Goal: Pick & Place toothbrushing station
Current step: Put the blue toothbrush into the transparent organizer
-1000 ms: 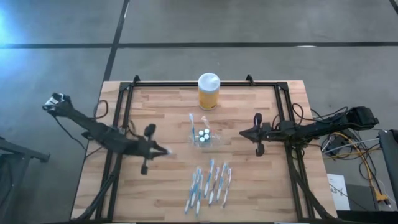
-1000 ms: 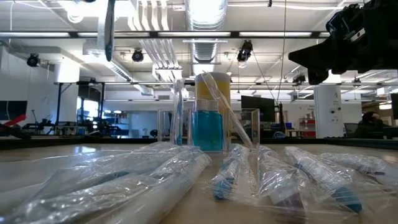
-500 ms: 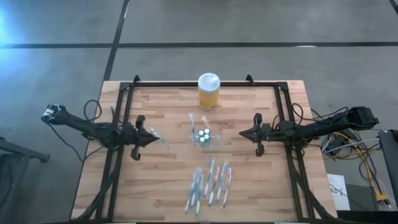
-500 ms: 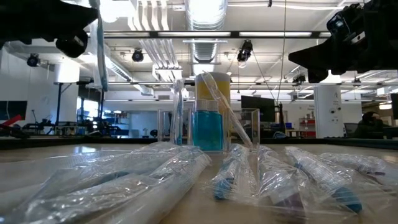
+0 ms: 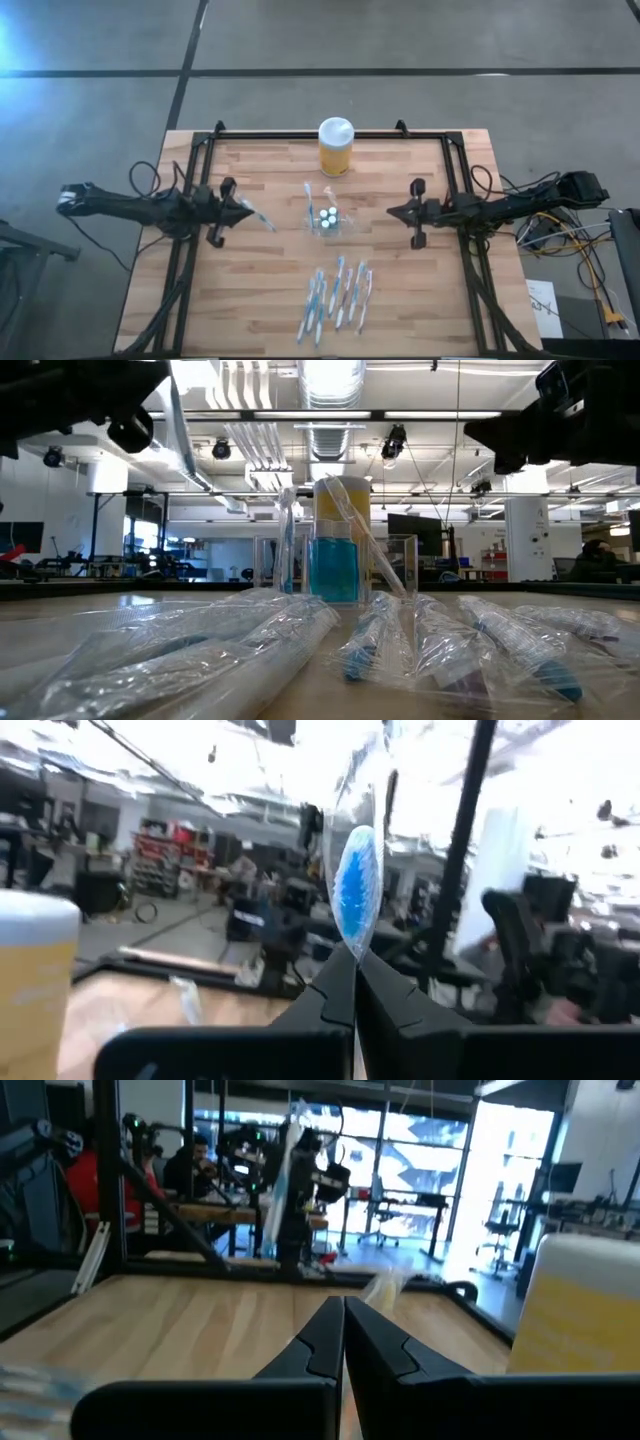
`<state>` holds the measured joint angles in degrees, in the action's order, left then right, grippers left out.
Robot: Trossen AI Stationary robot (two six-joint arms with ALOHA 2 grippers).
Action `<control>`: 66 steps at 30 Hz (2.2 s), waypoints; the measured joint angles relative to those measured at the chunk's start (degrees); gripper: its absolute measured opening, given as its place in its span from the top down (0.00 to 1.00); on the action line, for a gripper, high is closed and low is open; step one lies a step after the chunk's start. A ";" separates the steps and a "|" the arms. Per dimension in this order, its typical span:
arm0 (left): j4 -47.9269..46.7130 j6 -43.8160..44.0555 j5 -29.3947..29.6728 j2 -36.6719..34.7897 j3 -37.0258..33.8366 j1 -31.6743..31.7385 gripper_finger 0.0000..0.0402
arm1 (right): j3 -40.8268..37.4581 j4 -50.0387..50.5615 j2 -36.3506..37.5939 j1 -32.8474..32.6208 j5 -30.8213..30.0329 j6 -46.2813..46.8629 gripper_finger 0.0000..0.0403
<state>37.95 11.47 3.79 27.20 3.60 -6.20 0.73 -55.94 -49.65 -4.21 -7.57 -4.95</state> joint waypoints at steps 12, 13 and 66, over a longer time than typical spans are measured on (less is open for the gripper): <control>20.92 -1.93 7.77 21.86 2.18 1.64 1.00 | 5.71 2.73 -0.02 -0.02 -0.02 1.21 0.98; 21.35 -1.91 8.42 23.44 2.48 1.74 1.00 | 5.94 3.87 -0.02 -0.02 -0.02 2.00 0.98; 32.08 3.72 13.72 66.12 16.94 4.74 0.98 | 6.23 9.07 -0.07 -0.02 0.04 4.79 0.98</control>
<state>70.03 15.19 17.51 93.32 20.55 -1.45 6.96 -46.87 -49.71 -4.23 -7.53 -0.16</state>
